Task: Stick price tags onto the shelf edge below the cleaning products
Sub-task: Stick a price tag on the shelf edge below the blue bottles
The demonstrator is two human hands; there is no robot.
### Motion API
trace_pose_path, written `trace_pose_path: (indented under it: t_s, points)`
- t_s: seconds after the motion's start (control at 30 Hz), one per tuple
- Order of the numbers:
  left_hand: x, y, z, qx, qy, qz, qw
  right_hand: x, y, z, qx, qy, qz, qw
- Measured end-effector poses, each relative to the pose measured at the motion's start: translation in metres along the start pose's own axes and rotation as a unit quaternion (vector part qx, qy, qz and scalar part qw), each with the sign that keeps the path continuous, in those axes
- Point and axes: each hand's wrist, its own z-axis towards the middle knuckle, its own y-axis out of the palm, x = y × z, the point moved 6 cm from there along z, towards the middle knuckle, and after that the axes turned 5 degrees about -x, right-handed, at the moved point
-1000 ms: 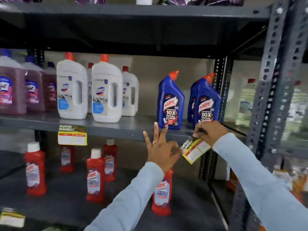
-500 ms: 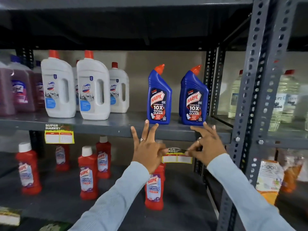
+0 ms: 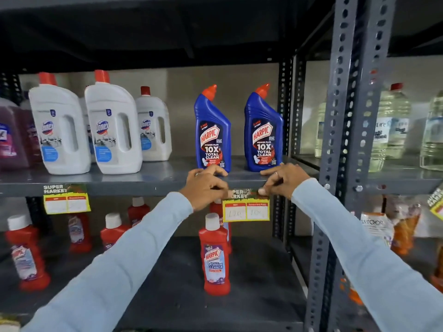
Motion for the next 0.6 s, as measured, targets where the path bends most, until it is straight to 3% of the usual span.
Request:
trace_pose_path:
  t_s: [0.17,0.37,0.6]
  points:
    - [-0.006,0.002,0.005,0.029,-0.015,-0.027,0.999,0.006,0.002,-0.001,0.019,0.02,0.131,0.991]
    - [-0.007,0.003,0.006,0.045,-0.026,-0.068,0.996,0.006,0.001,-0.002,0.082,0.04,0.138,0.986]
    - [0.002,0.002,-0.001,0.117,-0.021,-0.057,0.991,0.017,0.0,-0.01,0.184,0.07,0.122,0.973]
